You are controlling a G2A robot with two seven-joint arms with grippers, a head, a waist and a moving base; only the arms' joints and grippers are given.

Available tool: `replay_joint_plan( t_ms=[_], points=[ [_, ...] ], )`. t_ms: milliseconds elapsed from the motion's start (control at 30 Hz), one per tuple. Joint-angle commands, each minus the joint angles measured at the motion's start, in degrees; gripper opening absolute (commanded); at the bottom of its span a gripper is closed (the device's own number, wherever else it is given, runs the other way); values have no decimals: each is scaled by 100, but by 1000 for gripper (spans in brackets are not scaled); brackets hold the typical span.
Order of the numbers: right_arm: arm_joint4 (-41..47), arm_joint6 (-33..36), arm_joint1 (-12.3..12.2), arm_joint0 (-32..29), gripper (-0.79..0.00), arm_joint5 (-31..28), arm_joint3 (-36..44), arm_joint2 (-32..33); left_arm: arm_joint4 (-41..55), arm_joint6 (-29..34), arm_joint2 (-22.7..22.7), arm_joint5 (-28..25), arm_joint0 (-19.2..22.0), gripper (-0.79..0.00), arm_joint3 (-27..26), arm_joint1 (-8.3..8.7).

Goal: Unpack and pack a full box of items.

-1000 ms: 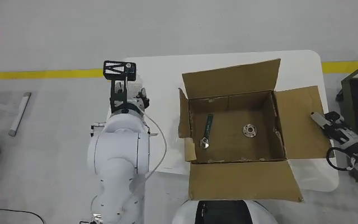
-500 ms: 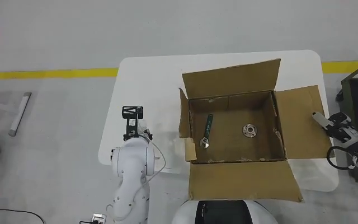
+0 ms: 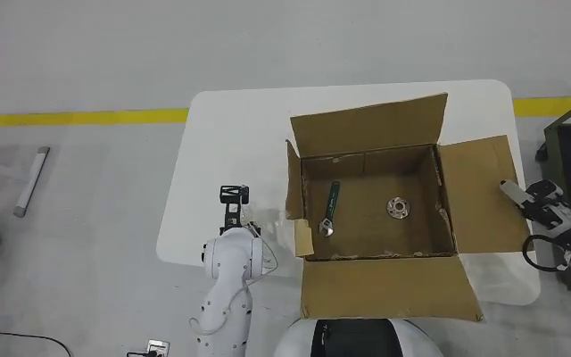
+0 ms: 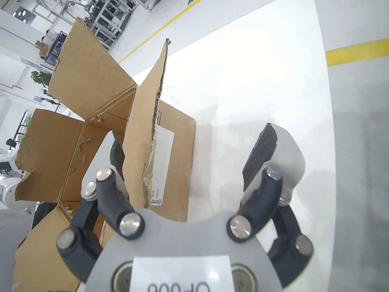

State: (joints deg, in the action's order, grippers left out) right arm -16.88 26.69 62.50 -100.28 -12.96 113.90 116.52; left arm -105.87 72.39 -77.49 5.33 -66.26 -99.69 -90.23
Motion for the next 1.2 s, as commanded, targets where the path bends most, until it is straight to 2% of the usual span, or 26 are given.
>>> replay_joint_plan(
  t_ms=[0, 133, 200, 267, 300, 467, 667, 767, 867, 933, 1167],
  points=[
    [24, 1, 2, -7, 0, -11, 5, -5, -15, 52, 48, 0, 27, 0, 12, -7],
    [198, 15, 6, 3, -6, -70, 44, -14, -55, 177, 122, -16, 85, 0, -71, -21],
    [290, 58, 5, 4, -372, -93, 56, 8, -62, 221, 130, -24, 98, 0, -136, -24],
    [253, 124, -1, 3, -514, -119, 77, 18, -111, 229, 87, 105, 126, 0, -277, -29],
    [247, 140, -2, 3, -536, -116, 78, 9, -120, 239, 88, 151, 126, 0, -346, -33],
    [180, 156, -1, -15, -785, -119, 126, -60, -258, 302, 206, 133, 157, 0, -953, -49],
    [63, 164, -3, -14, -785, -119, 169, -137, -190, 639, 532, -216, 492, 0, -1930, -95],
    [51, 158, -2, -9, -785, -108, 191, -151, 367, 802, 691, -394, 785, 0, -2371, -142],
    [29, 150, -2, -22, -785, -94, 212, -160, 596, 999, 690, -838, 1075, 0, -2655, -145],
    [15, 144, -1, -38, -785, -107, 224, -158, 950, 1088, 619, -866, 1268, 0, -2887, -163],
    [-11, 101, 5, -81, -785, -98, 248, -176, 2315, 1318, 535, -810, 1683, 0, -3099, -212]
  ],
)
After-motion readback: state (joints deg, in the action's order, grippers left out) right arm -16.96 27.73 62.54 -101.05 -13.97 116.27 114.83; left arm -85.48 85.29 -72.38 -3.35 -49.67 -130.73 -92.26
